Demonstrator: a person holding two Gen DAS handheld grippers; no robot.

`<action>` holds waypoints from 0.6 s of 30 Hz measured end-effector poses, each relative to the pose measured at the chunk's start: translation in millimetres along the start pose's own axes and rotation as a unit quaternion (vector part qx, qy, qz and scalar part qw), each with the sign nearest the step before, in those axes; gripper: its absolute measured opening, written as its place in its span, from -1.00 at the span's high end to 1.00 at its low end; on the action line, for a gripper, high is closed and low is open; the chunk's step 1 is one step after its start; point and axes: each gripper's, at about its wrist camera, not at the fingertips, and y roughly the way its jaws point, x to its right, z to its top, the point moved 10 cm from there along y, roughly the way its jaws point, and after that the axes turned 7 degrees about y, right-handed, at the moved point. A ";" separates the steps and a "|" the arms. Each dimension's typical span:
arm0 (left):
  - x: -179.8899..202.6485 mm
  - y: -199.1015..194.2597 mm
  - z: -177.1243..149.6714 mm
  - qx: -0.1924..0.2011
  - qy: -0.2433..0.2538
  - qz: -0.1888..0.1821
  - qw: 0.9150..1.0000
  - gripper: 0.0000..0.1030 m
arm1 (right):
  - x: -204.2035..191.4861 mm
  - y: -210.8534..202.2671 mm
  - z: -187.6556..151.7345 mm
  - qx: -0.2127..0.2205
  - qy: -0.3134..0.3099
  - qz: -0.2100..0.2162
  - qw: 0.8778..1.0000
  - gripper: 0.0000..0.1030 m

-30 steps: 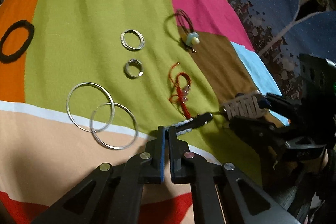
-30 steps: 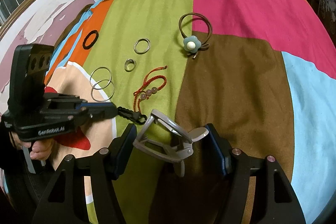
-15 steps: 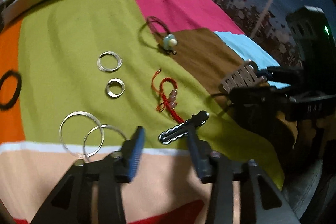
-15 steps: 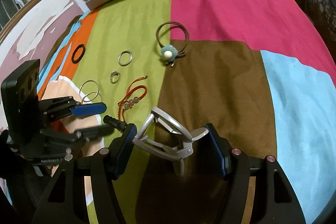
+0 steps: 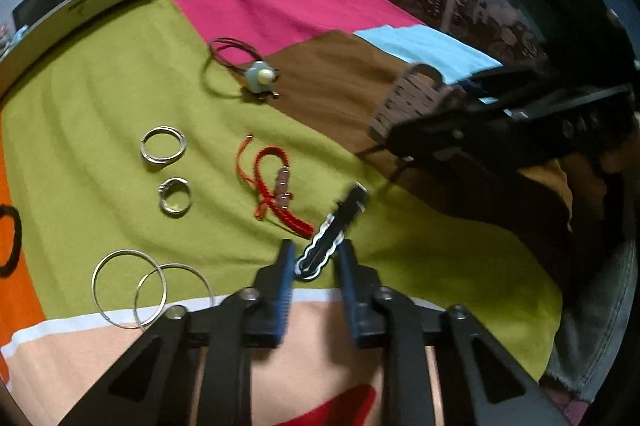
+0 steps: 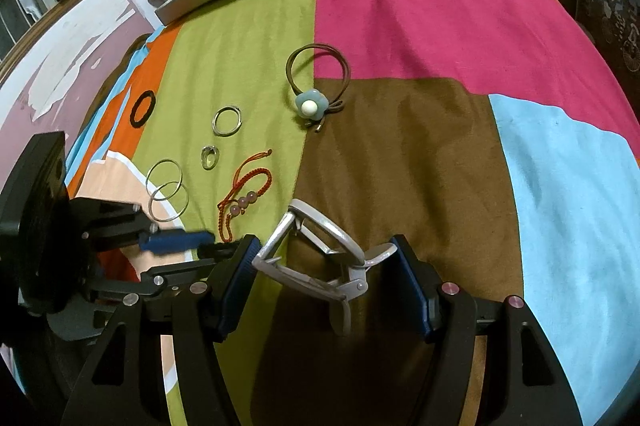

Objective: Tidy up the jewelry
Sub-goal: 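Close the left tool on the black snap clip and lift it, then carry the black clip and claw clip into the tray and open both tools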

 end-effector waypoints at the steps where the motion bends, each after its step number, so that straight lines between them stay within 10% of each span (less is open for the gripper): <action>1: 1.6 -0.5 -1.0 -0.003 0.005 0.003 1.000 0.71 | -0.1 0.2 -0.1 0.000 0.000 0.000 1.000 -0.18; 18: 0.2 -33.5 -11.9 0.007 -0.101 -0.007 0.995 0.74 | -12.8 -33.3 21.4 0.085 -0.026 0.025 0.996 -0.18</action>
